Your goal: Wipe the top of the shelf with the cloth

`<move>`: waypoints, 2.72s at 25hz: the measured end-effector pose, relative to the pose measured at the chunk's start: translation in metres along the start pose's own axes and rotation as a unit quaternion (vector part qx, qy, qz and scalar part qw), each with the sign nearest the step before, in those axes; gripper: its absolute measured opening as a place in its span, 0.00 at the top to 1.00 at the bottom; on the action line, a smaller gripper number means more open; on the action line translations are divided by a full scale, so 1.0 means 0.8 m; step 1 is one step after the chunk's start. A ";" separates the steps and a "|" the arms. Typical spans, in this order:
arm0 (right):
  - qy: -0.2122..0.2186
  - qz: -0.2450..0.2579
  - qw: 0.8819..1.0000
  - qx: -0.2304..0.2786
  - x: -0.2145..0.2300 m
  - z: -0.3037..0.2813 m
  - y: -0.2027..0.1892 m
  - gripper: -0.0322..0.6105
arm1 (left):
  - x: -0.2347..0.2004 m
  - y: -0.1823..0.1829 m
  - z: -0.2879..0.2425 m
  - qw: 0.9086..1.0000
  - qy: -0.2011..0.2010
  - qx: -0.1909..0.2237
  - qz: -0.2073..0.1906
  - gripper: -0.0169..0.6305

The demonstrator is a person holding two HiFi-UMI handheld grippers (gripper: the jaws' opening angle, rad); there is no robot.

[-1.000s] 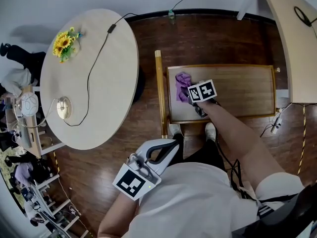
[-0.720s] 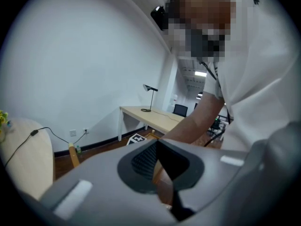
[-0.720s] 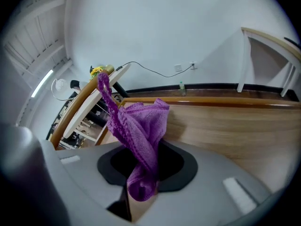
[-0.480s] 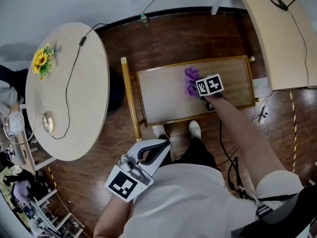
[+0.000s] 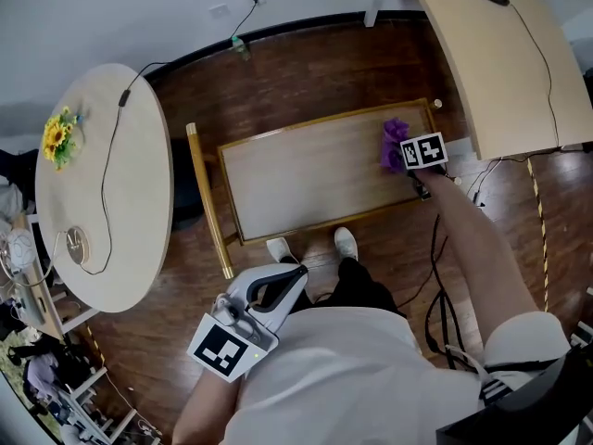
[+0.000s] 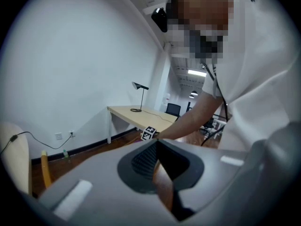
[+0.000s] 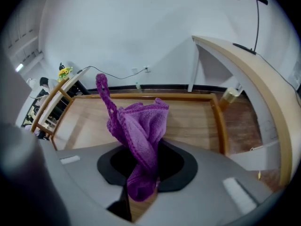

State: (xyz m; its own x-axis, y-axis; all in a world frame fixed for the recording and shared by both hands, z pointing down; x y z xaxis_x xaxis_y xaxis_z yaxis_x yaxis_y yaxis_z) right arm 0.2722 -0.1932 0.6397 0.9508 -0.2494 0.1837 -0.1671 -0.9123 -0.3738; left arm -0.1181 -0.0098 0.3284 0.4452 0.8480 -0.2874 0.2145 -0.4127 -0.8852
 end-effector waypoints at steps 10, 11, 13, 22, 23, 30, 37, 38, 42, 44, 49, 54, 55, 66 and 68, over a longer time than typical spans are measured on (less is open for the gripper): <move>-0.092 -0.046 0.995 -0.017 0.107 0.038 -0.017 0.79 | 0.010 0.007 -0.011 1.000 0.012 -0.006 -0.006 0.95; -0.092 -0.048 0.995 -0.013 0.105 0.039 -0.017 0.79 | 0.010 0.007 -0.010 1.000 0.014 -0.008 -0.007 0.95; -0.084 -0.048 0.995 0.001 0.093 0.044 -0.015 0.79 | 0.009 0.008 -0.009 1.000 0.018 -0.007 -0.008 0.95; 0.122 0.026 0.990 0.069 -0.157 0.043 0.018 0.79 | -0.012 0.002 0.027 0.999 0.034 0.019 -0.003 0.95; 0.149 0.045 0.986 0.064 -0.198 0.038 0.021 0.79 | -0.014 0.002 0.032 0.999 0.035 0.022 -0.004 0.95; 0.280 0.092 0.955 0.031 -0.419 -0.033 0.023 0.79 | -0.021 -0.015 0.071 0.999 0.046 0.011 -0.003 0.95; 0.284 0.106 0.953 -0.014 -0.504 -0.098 0.002 0.79 | -0.040 -0.030 0.121 0.999 0.048 -0.007 -0.019 0.95; 0.278 0.105 0.955 -0.015 -0.501 -0.102 0.001 0.79 | -0.043 -0.032 0.124 0.999 0.048 -0.007 -0.014 0.95; 0.245 0.089 0.965 -0.015 -0.452 -0.100 -0.004 0.79 | -0.047 -0.034 0.118 0.999 0.030 -0.007 -0.017 0.95; 0.225 0.085 0.970 -0.015 -0.418 -0.092 -0.008 0.79 | -0.047 -0.032 0.108 1.000 0.017 -0.003 -0.020 0.95; 0.178 0.077 0.981 -0.013 -0.322 -0.067 -0.017 0.79 | -0.039 -0.022 0.077 1.000 -0.013 -0.002 -0.028 0.95; 0.127 0.068 0.989 -0.016 -0.216 -0.036 -0.034 0.79 | -0.026 -0.013 0.045 0.999 -0.034 -0.005 -0.031 0.95; 0.114 0.064 0.991 -0.017 -0.194 -0.030 -0.036 0.79 | -0.023 -0.012 0.039 0.999 -0.037 -0.004 -0.032 0.95; -0.027 -0.027 0.999 -0.022 0.032 0.041 -0.080 0.79 | 0.011 0.004 -0.005 0.998 -0.050 -0.008 -0.037 0.95; -0.044 -0.019 0.999 -0.027 0.054 0.050 -0.084 0.79 | 0.017 0.003 -0.007 0.998 -0.046 -0.010 -0.034 0.95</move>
State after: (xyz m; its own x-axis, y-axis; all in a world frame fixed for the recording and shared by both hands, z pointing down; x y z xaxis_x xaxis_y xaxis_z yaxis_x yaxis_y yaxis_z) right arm 0.3352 -0.1298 0.6360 0.9755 -0.1874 0.1155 -0.1423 -0.9371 -0.3186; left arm -0.1071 -0.0013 0.3246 0.3483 0.9007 -0.2596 0.2601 -0.3589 -0.8964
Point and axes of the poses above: the fingertips, and each gripper's own axes: z backward along the fingers, x to its right, y out of its top, the point moved 10 cm from there along z, backward along the fingers, and after that the axes turned 2 degrees about z, right-handed, at the moved point
